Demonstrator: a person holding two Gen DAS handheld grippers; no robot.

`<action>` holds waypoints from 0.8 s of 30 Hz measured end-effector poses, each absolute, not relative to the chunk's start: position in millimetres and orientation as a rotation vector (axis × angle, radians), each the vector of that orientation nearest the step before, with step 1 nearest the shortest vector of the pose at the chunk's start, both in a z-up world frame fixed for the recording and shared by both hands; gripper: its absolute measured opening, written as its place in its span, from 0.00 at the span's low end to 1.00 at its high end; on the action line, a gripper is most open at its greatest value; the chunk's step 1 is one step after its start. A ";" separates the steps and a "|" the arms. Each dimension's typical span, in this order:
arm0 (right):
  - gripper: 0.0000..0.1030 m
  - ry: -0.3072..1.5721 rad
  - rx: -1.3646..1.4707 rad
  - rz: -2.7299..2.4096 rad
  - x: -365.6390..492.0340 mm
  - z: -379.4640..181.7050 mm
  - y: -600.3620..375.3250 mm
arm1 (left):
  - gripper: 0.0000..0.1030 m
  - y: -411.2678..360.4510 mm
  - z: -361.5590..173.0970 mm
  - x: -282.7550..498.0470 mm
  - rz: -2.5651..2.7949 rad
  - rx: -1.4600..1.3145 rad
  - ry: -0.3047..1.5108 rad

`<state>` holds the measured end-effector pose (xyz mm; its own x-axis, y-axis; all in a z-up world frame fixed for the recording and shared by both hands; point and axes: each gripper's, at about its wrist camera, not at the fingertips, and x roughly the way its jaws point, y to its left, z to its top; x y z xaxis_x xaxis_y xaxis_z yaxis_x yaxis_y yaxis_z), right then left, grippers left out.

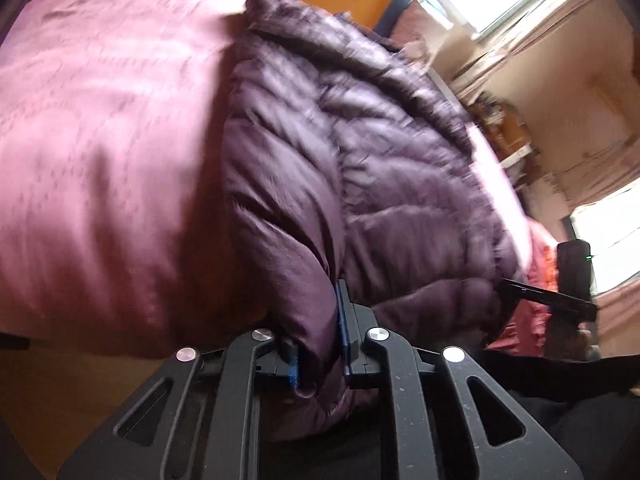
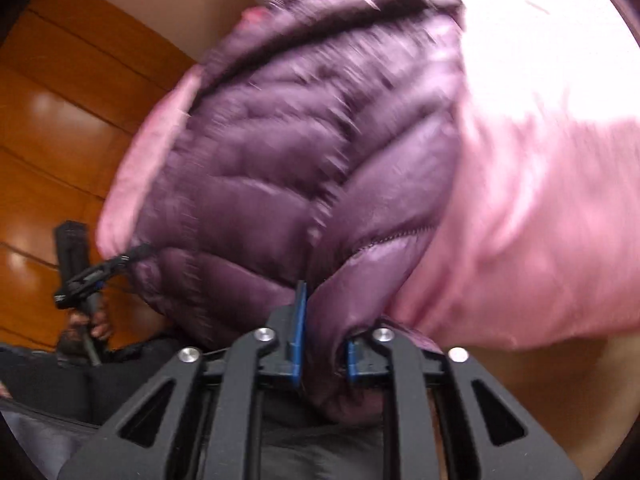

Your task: Fold large clothes

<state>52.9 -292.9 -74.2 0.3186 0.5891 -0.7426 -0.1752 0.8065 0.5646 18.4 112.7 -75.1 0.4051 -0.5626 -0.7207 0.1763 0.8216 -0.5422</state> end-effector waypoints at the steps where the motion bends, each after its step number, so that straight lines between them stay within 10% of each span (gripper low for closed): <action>1: 0.11 1.109 0.438 0.548 54.5 -62.2 -291.0 | 0.11 115.4 -66.9 19.8 -0.506 -0.434 1.034; 24: 0.16 0.893 0.855 0.384 249.6 -33.3 -358.9 | 0.07 126.4 -15.8 223.9 -0.425 -0.718 0.926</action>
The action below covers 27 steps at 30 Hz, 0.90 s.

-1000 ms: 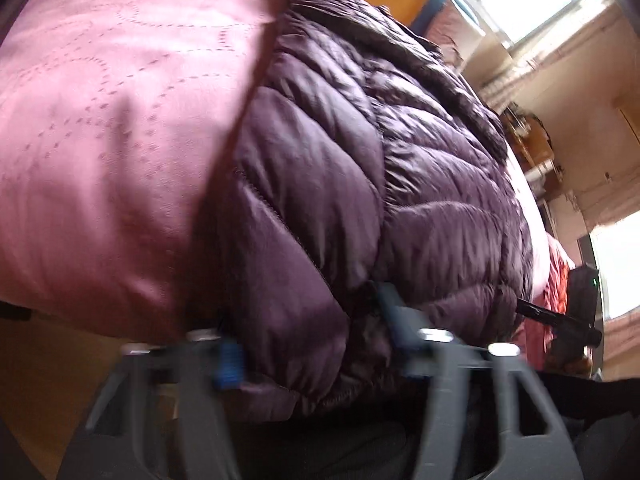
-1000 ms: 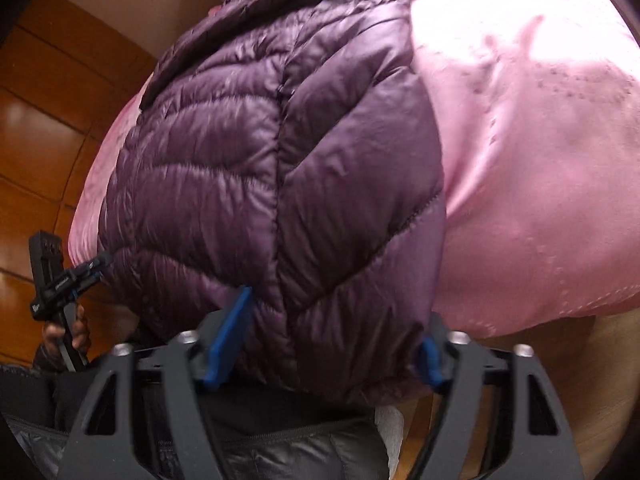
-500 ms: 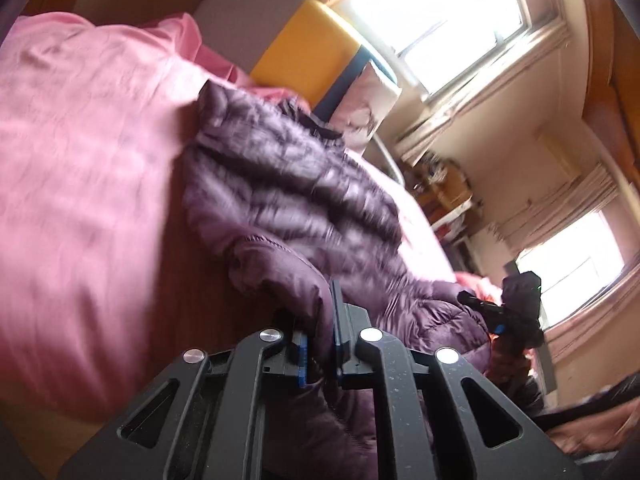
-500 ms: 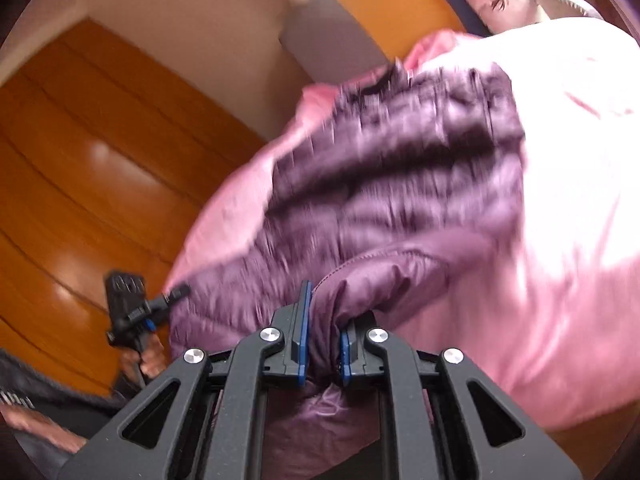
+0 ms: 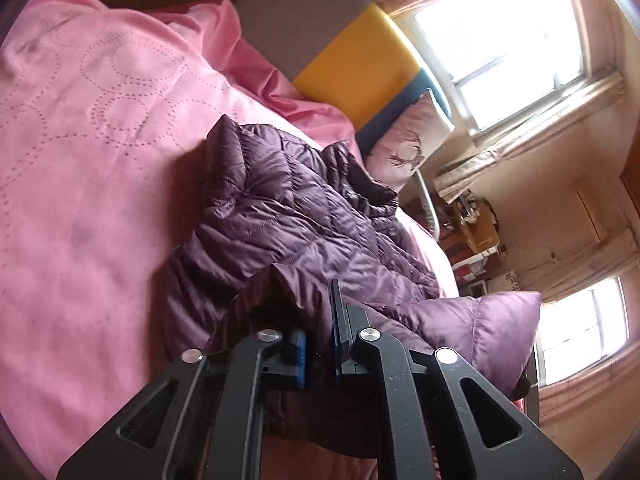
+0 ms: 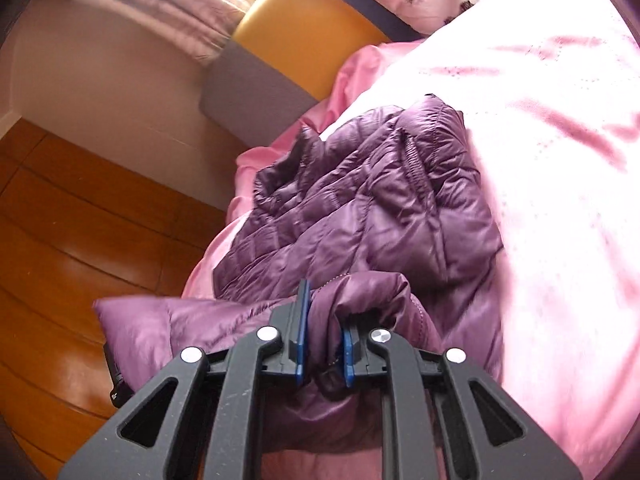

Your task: Fold large clothes

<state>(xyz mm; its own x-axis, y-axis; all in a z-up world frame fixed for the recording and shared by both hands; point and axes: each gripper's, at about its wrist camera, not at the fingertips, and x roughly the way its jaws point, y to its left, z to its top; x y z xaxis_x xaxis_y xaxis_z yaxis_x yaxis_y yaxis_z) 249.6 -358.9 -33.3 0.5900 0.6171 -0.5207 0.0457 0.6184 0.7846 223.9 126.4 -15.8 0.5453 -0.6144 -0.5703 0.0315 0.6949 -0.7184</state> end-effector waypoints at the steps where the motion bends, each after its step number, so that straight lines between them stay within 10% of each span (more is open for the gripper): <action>1: 0.21 0.899 0.873 0.381 255.8 -35.3 -361.8 | 0.12 127.8 -19.7 230.6 -0.413 -0.740 0.939; 3: 0.34 0.902 0.912 0.373 268.0 -42.3 -368.1 | 0.23 131.2 -24.0 242.2 -0.393 -0.777 0.957; 6: 0.83 0.868 1.007 0.397 275.8 -45.0 -377.8 | 0.56 142.7 -23.3 245.5 -0.405 -0.863 0.930; 10: 0.96 0.768 0.997 0.402 266.5 -31.7 -385.0 | 0.77 165.3 -20.0 236.6 -0.357 -0.896 0.840; 18: 0.93 0.883 0.717 0.266 207.0 -55.9 -369.0 | 0.72 156.6 -68.4 210.5 -0.369 -0.799 0.965; 23: 0.51 0.944 0.623 0.228 191.4 -82.8 -348.3 | 0.31 133.5 -74.2 198.2 -0.406 -0.678 0.985; 27: 0.24 0.932 0.633 0.255 183.9 -73.8 -345.7 | 0.16 133.1 -67.9 186.8 -0.421 -0.649 0.969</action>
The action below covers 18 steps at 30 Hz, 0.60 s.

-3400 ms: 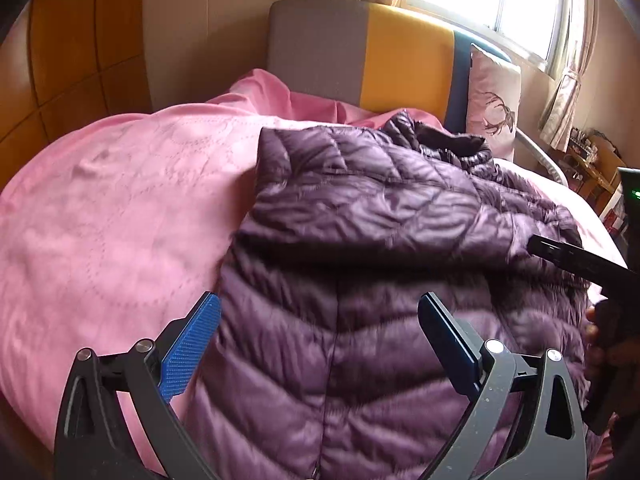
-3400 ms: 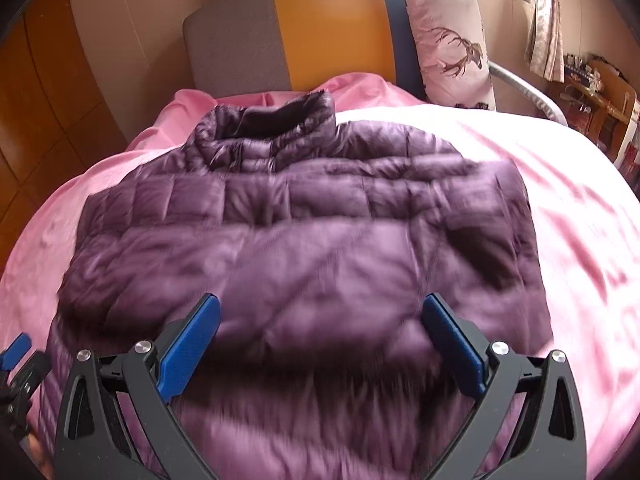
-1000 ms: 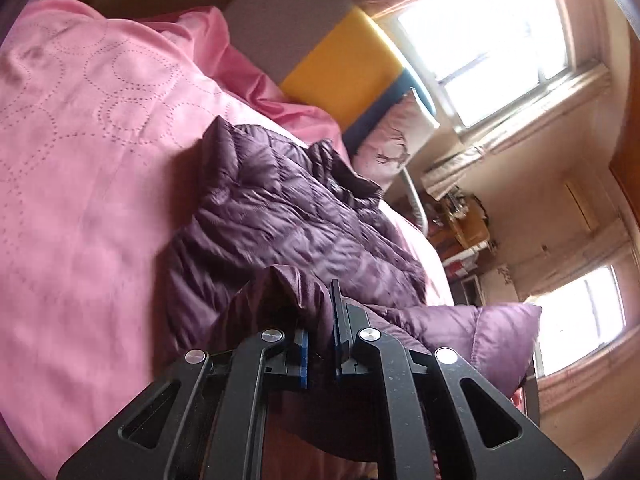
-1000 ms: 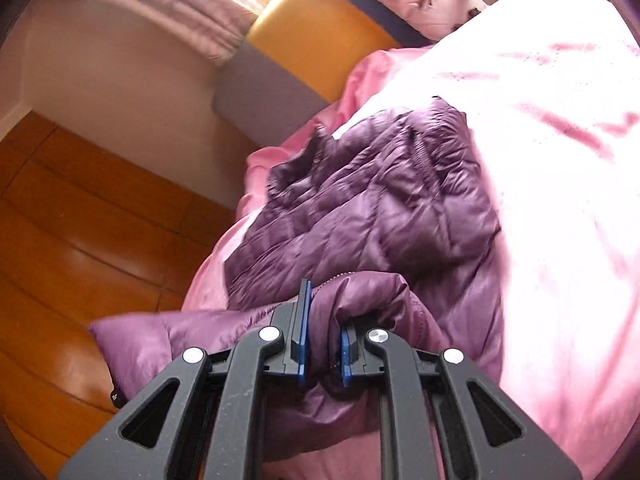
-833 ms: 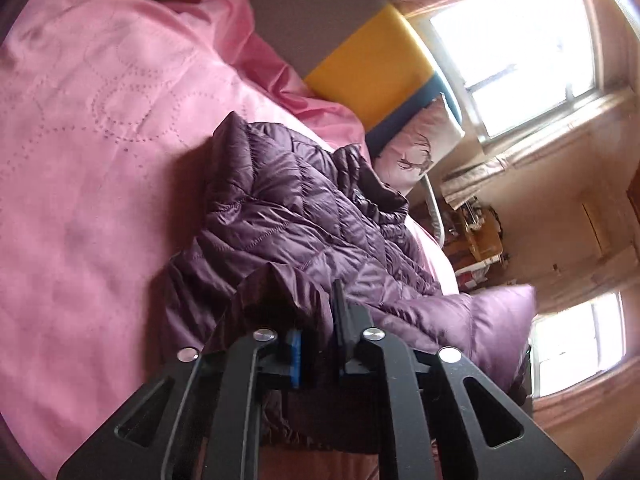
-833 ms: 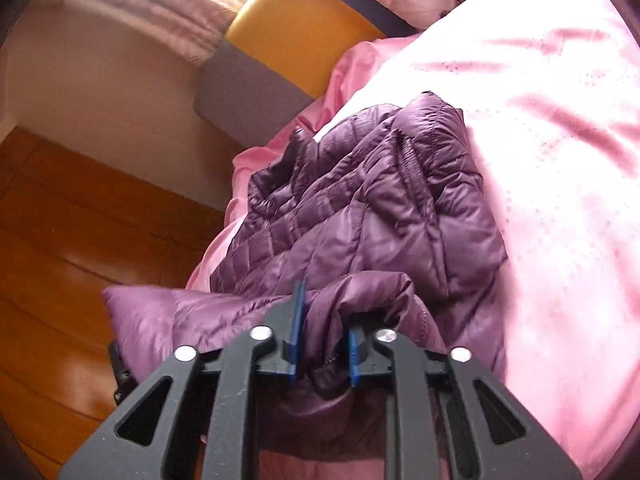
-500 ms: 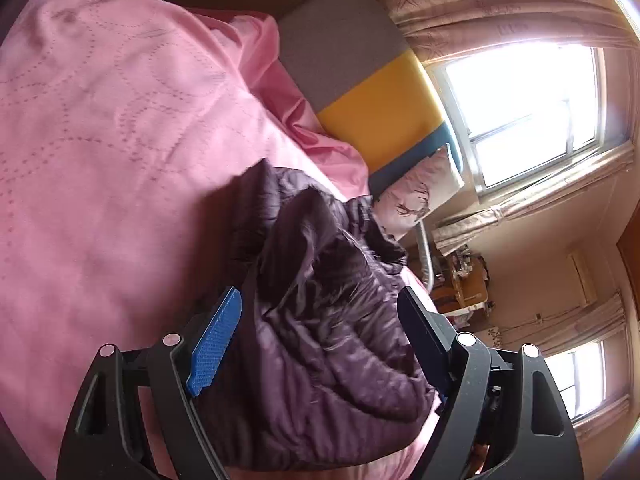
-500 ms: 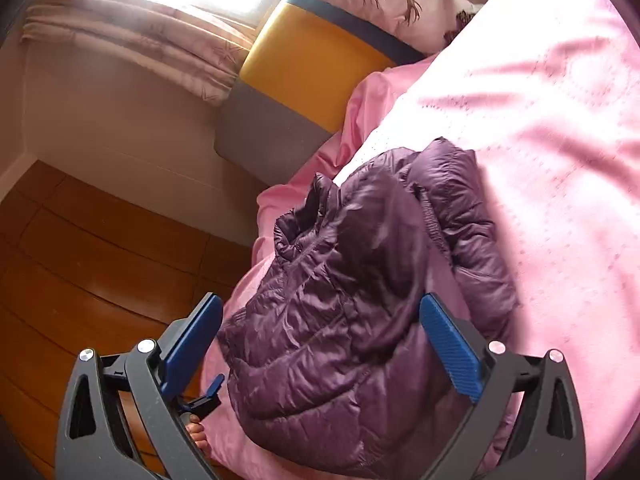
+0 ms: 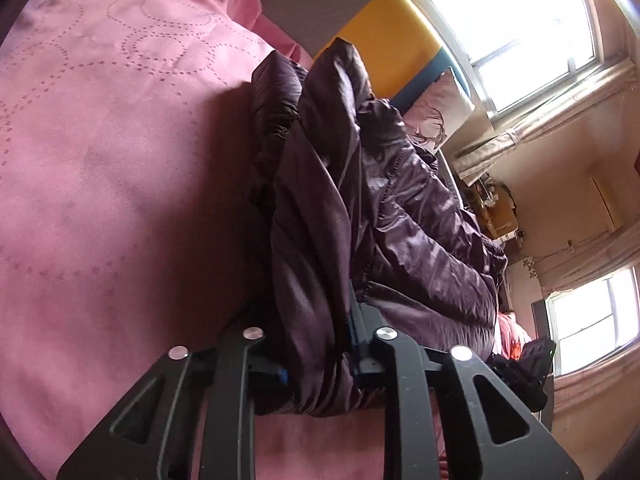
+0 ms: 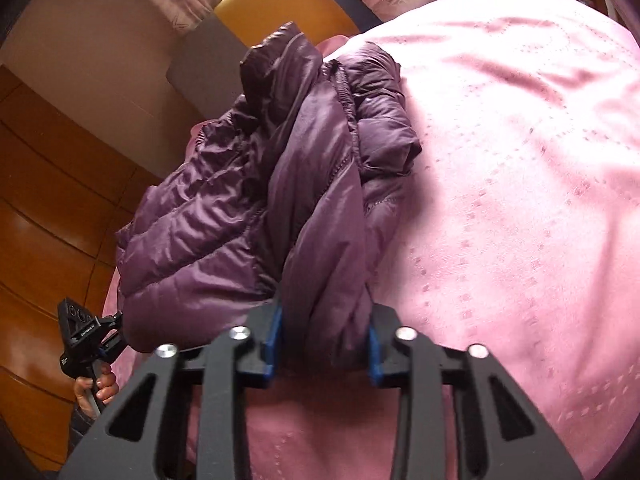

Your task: Fold large clothes

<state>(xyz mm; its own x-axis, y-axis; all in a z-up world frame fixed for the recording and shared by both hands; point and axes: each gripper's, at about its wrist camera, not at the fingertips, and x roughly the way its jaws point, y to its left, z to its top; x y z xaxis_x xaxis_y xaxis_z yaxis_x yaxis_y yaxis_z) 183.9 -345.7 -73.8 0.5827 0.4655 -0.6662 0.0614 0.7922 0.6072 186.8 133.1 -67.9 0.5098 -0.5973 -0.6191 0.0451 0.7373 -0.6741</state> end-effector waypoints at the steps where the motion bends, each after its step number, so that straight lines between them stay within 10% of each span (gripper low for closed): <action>1: 0.23 0.932 0.625 0.267 181.5 -70.3 -345.5 | 0.14 133.1 -66.2 181.7 -0.428 -0.639 0.968; 14: 0.23 1.067 0.451 0.359 89.7 -61.2 -344.8 | 0.13 134.3 -69.2 45.6 -0.502 -0.594 1.065; 18: 0.47 1.056 0.368 0.312 100.3 -42.4 -341.2 | 0.40 139.9 -54.8 38.5 -0.433 -0.535 1.045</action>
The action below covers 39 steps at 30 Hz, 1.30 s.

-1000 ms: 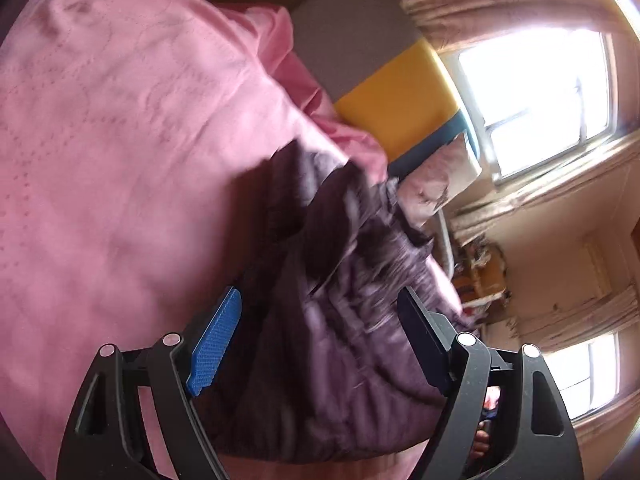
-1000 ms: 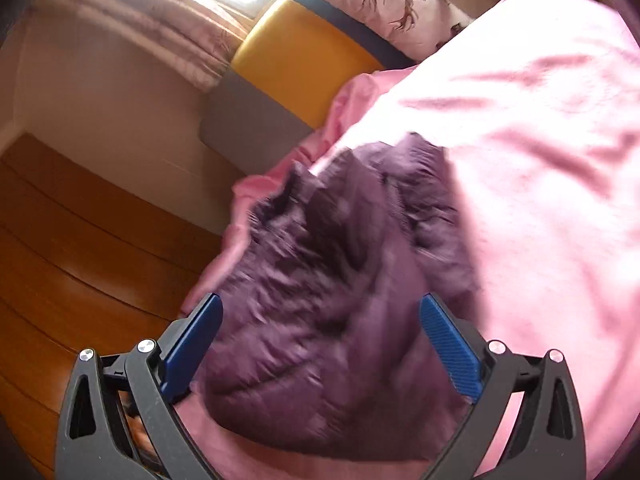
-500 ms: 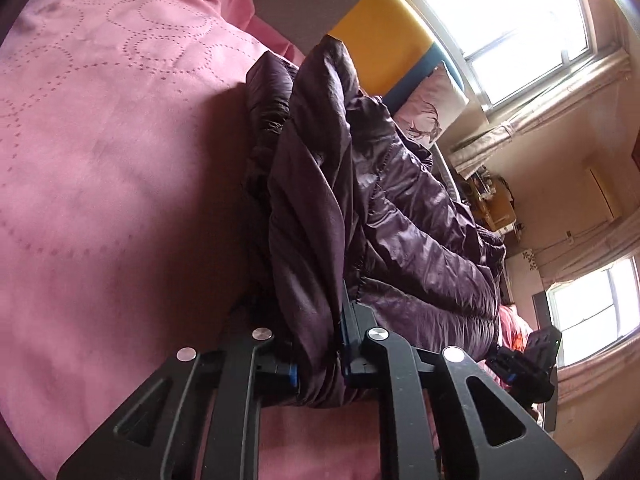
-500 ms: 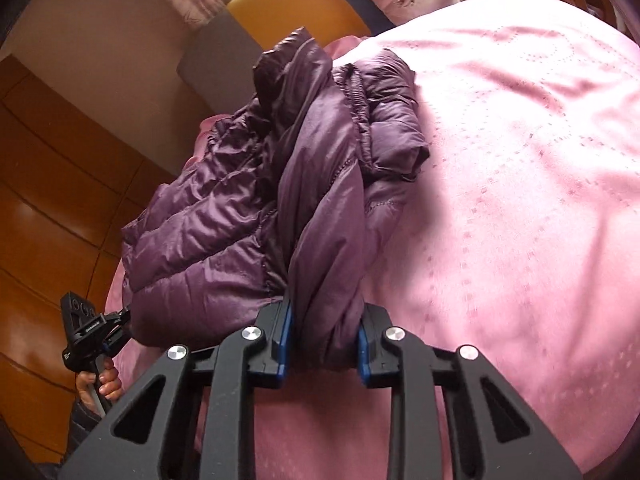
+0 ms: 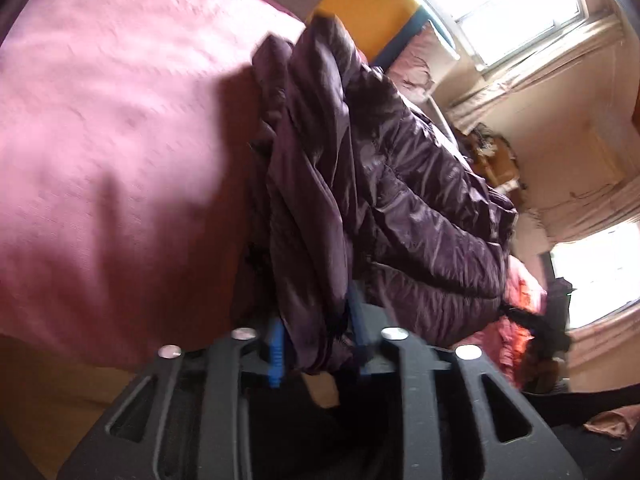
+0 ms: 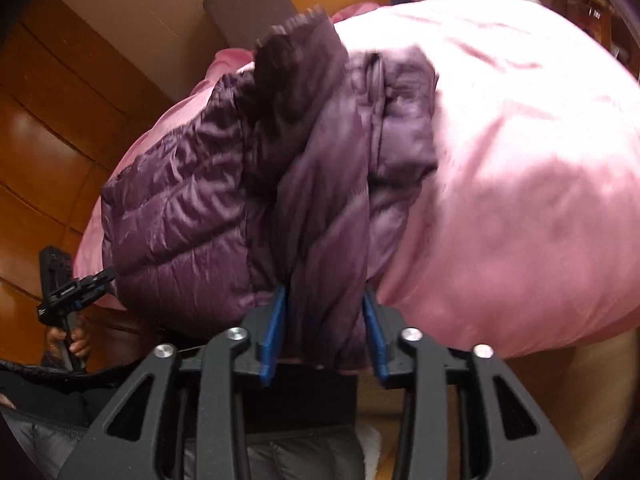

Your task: Fold large clothes

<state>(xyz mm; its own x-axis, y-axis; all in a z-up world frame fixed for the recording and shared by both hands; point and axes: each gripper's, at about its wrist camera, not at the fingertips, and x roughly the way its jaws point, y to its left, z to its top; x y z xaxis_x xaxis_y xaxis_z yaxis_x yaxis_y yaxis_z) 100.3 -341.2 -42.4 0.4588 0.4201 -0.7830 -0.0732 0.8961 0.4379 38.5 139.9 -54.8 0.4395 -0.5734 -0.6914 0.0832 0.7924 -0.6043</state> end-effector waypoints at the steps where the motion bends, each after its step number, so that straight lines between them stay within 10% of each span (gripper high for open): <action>1: 0.57 1.009 0.356 0.296 105.7 -31.6 -342.5 | 0.59 143.0 -49.1 41.1 -0.415 -0.528 1.016; 3: 0.75 0.915 0.327 0.253 119.8 -12.3 -342.9 | 0.70 146.0 -37.7 47.7 -0.369 -0.508 0.958; 11: 0.67 0.826 0.156 0.166 176.8 -5.1 -315.4 | 0.69 130.5 -25.7 101.2 -0.350 -0.440 0.891; 16: 0.16 0.854 0.097 0.185 187.5 -9.4 -305.2 | 0.15 113.8 -18.9 109.2 -0.361 -0.354 0.882; 19: 0.11 0.828 0.080 0.182 172.4 0.0 -301.9 | 0.03 111.5 -13.2 102.9 -0.346 -0.292 0.848; 39: 0.09 0.712 0.238 0.009 271.3 20.8 -319.2 | 0.02 88.6 16.2 224.3 -0.192 -0.235 0.752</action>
<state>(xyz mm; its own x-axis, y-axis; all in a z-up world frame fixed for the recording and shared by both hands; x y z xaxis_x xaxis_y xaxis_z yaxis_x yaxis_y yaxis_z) 271.3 -319.2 20.8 0.7583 0.0890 -0.6458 0.0728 0.9729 0.2196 224.3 88.6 16.2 0.7149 -0.2558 -0.6507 0.0883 0.9563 -0.2789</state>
